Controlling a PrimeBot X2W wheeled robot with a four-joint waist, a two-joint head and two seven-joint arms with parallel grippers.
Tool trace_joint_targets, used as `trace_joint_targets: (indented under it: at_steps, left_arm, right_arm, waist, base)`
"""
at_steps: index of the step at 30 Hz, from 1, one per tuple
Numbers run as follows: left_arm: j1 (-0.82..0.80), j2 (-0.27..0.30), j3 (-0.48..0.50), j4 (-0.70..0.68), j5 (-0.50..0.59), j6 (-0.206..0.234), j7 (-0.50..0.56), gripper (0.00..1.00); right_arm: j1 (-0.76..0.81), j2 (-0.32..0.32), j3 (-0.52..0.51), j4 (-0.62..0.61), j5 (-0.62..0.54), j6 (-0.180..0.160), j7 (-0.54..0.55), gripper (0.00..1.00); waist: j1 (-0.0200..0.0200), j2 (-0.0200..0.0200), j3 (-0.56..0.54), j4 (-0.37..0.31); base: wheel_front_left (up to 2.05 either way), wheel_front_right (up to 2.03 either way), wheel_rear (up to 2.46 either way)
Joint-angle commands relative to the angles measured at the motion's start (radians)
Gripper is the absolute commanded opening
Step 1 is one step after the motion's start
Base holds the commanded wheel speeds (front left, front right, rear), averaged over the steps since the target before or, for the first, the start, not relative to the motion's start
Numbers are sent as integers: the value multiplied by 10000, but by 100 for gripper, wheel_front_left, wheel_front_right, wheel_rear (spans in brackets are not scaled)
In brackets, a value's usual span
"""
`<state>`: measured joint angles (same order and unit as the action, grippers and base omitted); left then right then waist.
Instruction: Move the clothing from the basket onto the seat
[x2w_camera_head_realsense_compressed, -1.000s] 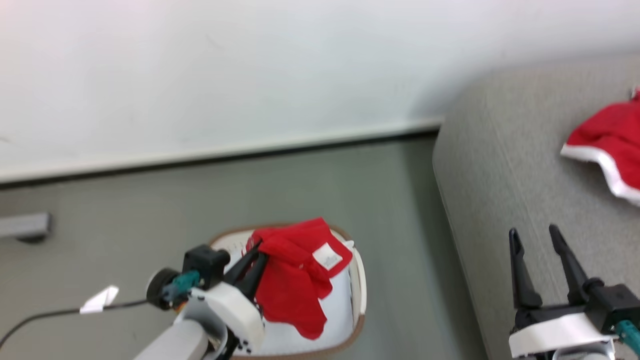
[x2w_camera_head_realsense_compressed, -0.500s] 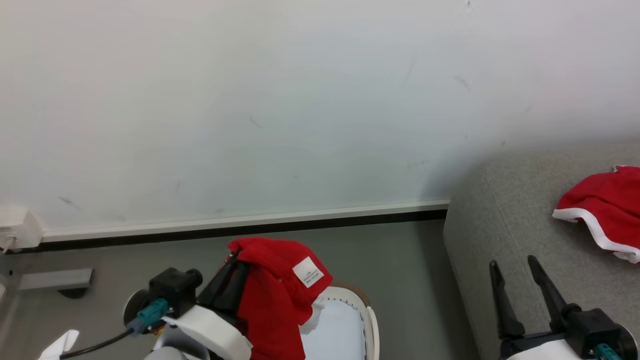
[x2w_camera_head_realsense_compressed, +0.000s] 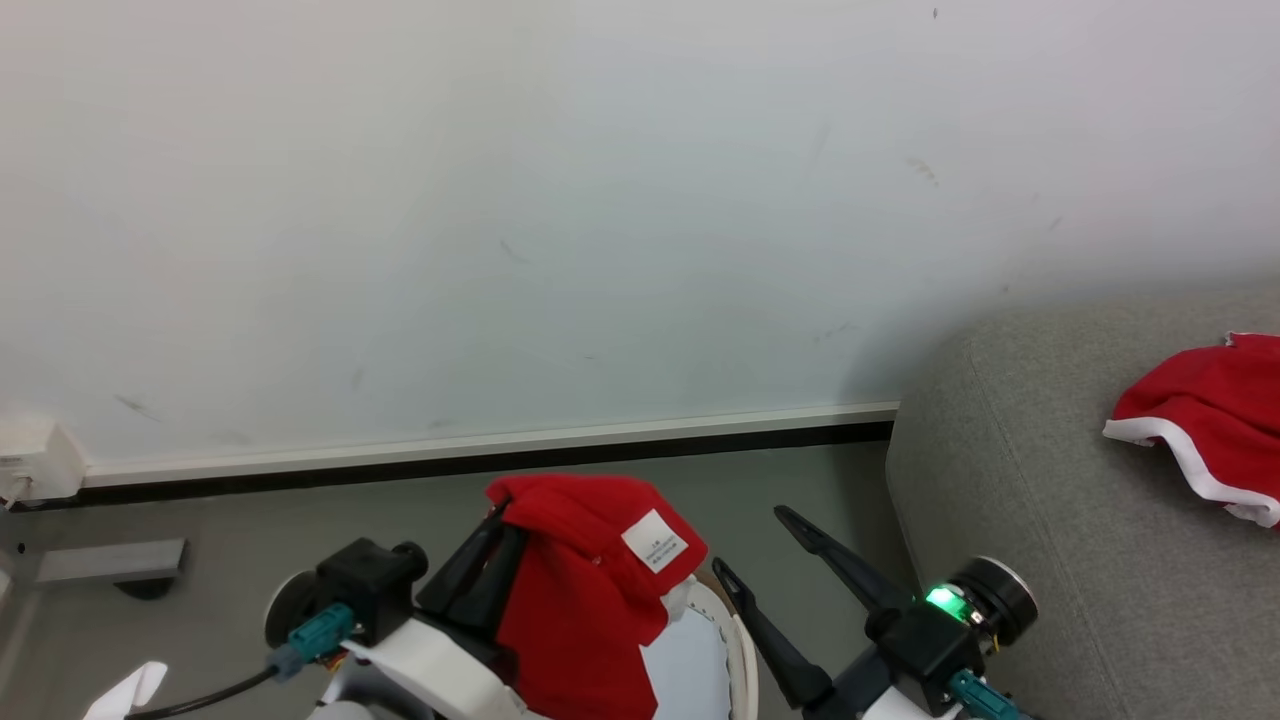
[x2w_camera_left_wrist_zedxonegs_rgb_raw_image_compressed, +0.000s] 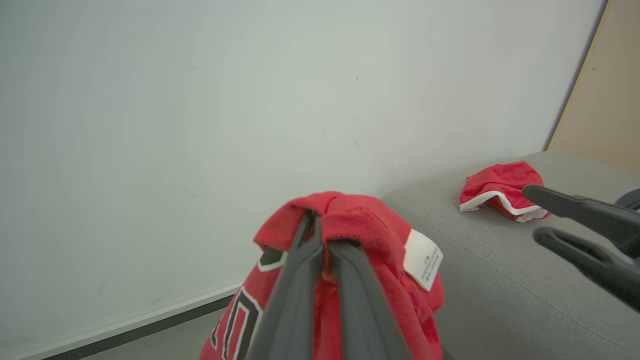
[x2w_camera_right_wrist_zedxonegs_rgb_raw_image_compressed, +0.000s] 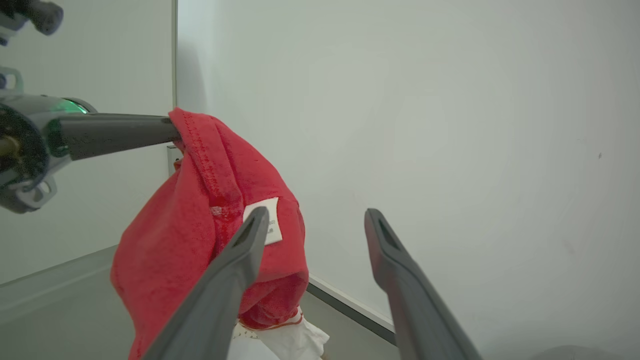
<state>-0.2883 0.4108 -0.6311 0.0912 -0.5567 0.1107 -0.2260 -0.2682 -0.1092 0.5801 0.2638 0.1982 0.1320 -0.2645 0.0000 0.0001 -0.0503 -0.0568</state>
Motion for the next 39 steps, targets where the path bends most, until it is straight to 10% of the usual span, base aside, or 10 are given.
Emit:
trace_joint_targets:
  at_steps: [1, 19, 20, 21, 28, 30, 33, 39]
  left_arm:
    - [-75, 33, -8, -61, 133, -36, 22, 0]
    - [-383, -332, -1178, -914, -49, -1028, 701, 0]
    - [-402, -349, -1204, -910, -69, -1047, 715, 0]
    - [-410, -354, -1240, -903, -77, -1066, 709, 0]
    - [-334, -275, -1244, -693, -66, -1013, 619, 0]
    - [-313, -237, -1218, -616, -26, -937, 550, 13]
    - [-315, -196, -1169, -484, 77, -841, 473, 100]
    - [-308, -217, -1143, -323, 166, -717, 334, 100]
  right_arm:
    - [-342, -146, 213, 104, 192, -25, 2, 100]
    - [-3641, 318, 4605, 3540, 2695, -26, 6, 100]
    - [-3656, 367, 4808, 3651, 2955, -24, 5, 35]
    - [-3696, 404, 4938, 3727, 3296, -24, 5, 0]
    - [-3942, 370, 4865, 3709, 4309, -24, 3, 0]
    - [-3940, 272, 4673, 3666, 4325, -24, 2, 0]
    - [-3876, 111, 4279, 3565, 4266, -26, 2, 0]
    - [-3802, -345, 3141, 3265, 3887, -26, 1, 0]
  waist:
    - [0, -1, 4, -10]
    - [0, -1, -61, 185]
    - [0, -1, -62, 222]
    - [0, -1, -59, 245]
    - [0, -1, 55, 196]
    - [0, -1, 86, 121]
    - [0, -1, 148, -48]
    - [0, -1, 361, -635]
  base:
    - [0, 0, 0]
    - [0, 0, 0]
    - [0, 0, 0]
    - [0, 0, 0]
    - [0, 0, 0]
    - [0, 0, 0]
    - [0, 0, 0]
    - [0, 0, 0]
